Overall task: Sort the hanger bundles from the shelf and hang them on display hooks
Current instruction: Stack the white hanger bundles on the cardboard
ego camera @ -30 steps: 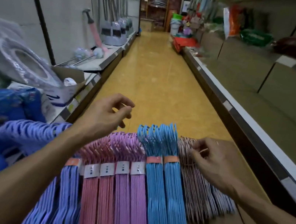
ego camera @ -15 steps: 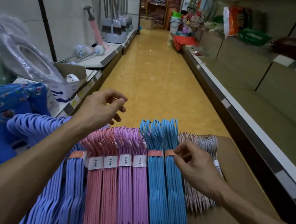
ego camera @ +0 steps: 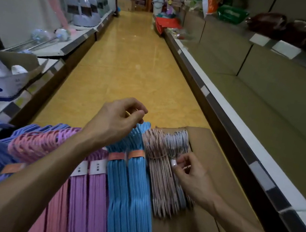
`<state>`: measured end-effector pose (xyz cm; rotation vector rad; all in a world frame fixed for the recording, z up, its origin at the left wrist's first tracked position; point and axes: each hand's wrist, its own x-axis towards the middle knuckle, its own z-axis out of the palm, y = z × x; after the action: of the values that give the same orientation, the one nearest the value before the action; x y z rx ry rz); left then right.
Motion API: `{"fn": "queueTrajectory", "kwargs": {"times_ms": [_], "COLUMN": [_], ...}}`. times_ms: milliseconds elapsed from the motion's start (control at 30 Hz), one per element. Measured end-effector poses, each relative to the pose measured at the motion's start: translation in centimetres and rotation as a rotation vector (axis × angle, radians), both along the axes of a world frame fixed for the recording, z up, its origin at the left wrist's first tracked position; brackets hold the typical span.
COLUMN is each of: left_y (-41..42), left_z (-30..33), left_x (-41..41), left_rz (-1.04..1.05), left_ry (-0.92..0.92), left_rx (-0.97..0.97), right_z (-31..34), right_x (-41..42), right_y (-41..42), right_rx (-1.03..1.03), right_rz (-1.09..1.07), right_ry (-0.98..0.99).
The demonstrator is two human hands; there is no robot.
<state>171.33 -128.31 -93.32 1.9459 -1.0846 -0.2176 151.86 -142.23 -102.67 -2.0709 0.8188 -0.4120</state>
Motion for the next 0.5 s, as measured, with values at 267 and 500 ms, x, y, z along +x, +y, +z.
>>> {"fn": "queueTrajectory", "kwargs": {"times_ms": [267, 500], "left_y": [-6.4, -11.5], "left_z": [-4.5, -7.8], "left_x": [-1.9, -2.2], "left_rz": [-0.225, -0.213], "left_ry": [-0.512, -0.833], "left_rx": [0.234, 0.558], "right_z": [-4.5, -8.2], "right_x": [-0.2, 2.6], "right_y": [-5.2, -7.5], "right_rx": [-0.059, -0.077], "right_rz": [-0.121, -0.121], "right_ry": [0.174, 0.374]}}
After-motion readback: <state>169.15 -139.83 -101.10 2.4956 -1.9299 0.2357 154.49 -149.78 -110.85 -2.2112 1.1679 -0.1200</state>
